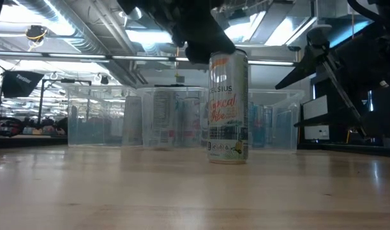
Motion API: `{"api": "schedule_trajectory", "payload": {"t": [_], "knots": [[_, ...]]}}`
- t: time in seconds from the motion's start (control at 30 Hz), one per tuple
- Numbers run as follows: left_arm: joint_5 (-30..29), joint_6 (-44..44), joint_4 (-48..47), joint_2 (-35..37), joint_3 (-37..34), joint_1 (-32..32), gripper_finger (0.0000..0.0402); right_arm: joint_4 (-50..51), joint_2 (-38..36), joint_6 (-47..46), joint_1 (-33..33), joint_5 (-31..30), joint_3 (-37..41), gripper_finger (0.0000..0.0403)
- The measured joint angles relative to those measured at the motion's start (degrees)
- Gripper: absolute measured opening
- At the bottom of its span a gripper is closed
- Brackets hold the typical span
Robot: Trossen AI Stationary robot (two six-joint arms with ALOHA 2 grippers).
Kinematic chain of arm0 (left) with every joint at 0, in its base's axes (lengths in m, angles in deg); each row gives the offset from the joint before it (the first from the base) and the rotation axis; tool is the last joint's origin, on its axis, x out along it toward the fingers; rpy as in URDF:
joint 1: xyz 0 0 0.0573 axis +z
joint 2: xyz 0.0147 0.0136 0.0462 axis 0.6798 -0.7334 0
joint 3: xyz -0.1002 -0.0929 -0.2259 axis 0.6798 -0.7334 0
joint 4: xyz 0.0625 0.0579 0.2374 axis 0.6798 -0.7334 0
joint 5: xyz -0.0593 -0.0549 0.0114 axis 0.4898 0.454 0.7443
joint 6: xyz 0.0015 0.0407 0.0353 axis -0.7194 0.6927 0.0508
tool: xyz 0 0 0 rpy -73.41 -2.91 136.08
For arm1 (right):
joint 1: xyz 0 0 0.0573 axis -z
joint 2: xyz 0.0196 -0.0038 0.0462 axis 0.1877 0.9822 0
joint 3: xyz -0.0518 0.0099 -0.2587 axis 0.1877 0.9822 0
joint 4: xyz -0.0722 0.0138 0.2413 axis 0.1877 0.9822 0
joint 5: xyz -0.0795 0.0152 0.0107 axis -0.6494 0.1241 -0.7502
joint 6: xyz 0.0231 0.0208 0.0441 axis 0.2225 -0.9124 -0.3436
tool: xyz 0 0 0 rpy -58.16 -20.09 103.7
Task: Sort soda cans
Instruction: Put the white-yellow soda can into the left transparent bin
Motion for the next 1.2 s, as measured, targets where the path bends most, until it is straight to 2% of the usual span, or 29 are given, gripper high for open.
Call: {"api": "schedule_trajectory", "payload": {"t": [0.47,0.7,0.97,1.2], "knots": [[0.02,-0.42,0.95,-3.36,0.00,-0.02,0.0295,-0.39,0.00,0.02,0.00,0.00,0.00,0.0348],[-0.02,-0.31,0.99,-3.43,0.00,-0.02,0.0249,-0.34,0.00,0.02,0.00,0.00,0.00,0.0348],[-0.04,-0.36,0.33,-2.72,0.00,-0.15,0.0253,-0.36,0.00,0.00,0.00,0.02,0.00,0.0348],[-7.01,0.34,-3.85,3.02,0.26,-0.57,0.0254,-0.28,0.00,0.00,0.00,0.02,0.02,0.0348]]}}
